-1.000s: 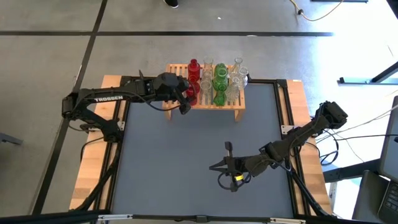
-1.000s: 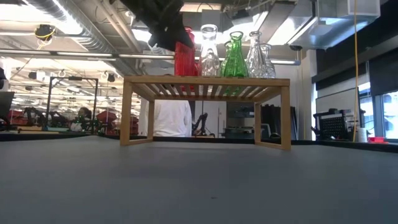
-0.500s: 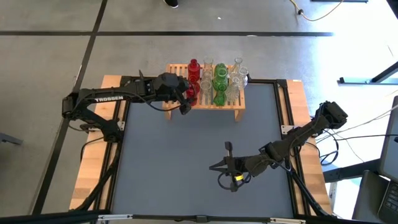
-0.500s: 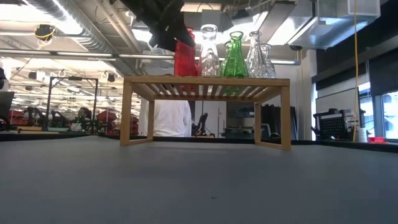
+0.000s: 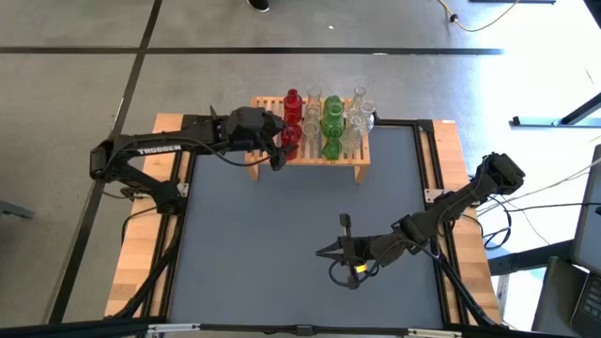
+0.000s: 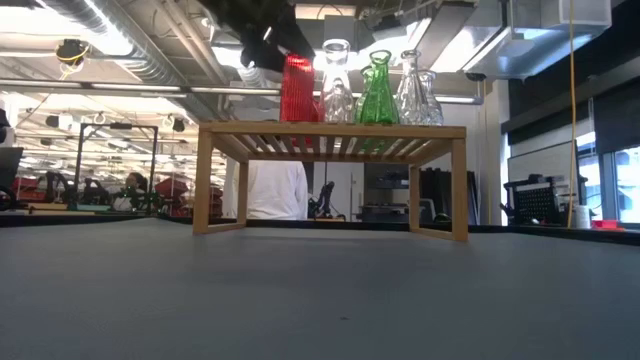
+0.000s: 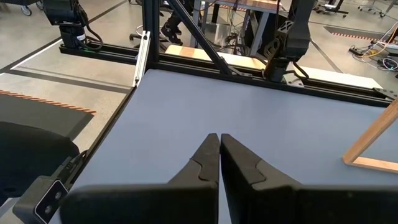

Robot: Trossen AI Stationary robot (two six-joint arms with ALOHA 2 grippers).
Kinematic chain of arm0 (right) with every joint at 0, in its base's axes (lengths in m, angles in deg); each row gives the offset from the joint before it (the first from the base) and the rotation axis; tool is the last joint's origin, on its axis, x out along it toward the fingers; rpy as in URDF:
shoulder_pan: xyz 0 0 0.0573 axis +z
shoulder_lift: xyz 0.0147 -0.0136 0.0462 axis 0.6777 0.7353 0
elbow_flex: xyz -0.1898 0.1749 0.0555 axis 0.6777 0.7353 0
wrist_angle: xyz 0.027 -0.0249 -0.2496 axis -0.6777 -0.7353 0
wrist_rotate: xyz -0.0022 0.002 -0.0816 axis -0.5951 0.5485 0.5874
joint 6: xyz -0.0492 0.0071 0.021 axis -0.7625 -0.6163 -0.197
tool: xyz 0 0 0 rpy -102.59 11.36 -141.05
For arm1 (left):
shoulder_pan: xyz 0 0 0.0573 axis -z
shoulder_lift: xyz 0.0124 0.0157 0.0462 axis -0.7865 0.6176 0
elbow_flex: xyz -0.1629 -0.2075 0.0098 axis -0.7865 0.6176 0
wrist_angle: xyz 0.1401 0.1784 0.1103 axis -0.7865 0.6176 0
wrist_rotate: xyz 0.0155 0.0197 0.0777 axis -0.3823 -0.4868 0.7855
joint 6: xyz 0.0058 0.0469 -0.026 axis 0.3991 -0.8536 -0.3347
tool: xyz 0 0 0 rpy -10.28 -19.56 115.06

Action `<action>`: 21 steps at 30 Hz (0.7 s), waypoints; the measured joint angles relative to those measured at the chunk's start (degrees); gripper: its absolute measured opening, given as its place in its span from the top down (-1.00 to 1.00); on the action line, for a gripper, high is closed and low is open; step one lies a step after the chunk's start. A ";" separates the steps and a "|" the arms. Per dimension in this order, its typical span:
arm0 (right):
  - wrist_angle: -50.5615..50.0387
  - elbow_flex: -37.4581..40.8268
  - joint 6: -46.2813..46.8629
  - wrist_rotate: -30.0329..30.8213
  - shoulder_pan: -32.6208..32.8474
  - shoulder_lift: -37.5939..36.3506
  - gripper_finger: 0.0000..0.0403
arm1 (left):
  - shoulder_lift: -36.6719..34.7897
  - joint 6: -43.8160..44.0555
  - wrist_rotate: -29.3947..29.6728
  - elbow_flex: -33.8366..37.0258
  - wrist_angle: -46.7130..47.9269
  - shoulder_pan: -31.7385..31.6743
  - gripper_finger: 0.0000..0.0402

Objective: Sort vases onto shelf
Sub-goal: Put the red vase on the shelf aligned with the other red vase, then return to Home Position

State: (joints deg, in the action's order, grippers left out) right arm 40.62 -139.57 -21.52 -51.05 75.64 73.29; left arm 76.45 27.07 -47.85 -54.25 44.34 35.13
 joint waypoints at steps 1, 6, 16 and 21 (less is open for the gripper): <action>-0.02 0.00 0.00 -0.02 0.01 0.00 0.97 | -0.39 0.00 -0.03 0.00 -0.33 0.00 -0.62; -0.06 0.00 0.00 -0.02 0.02 0.00 0.97 | -3.43 0.00 -0.09 0.00 -0.97 0.02 -0.63; 0.04 0.00 0.86 -0.04 0.02 0.00 0.97 | -12.91 2.78 0.05 -0.02 -1.85 2.40 -0.61; 0.04 0.00 3.16 -0.02 0.02 0.00 0.97 | -17.40 2.31 -1.73 -0.04 1.18 8.84 -0.60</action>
State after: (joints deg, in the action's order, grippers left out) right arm 40.66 -139.57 -18.35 -51.07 75.66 73.29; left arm 59.04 29.38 -49.58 -54.30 45.52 43.96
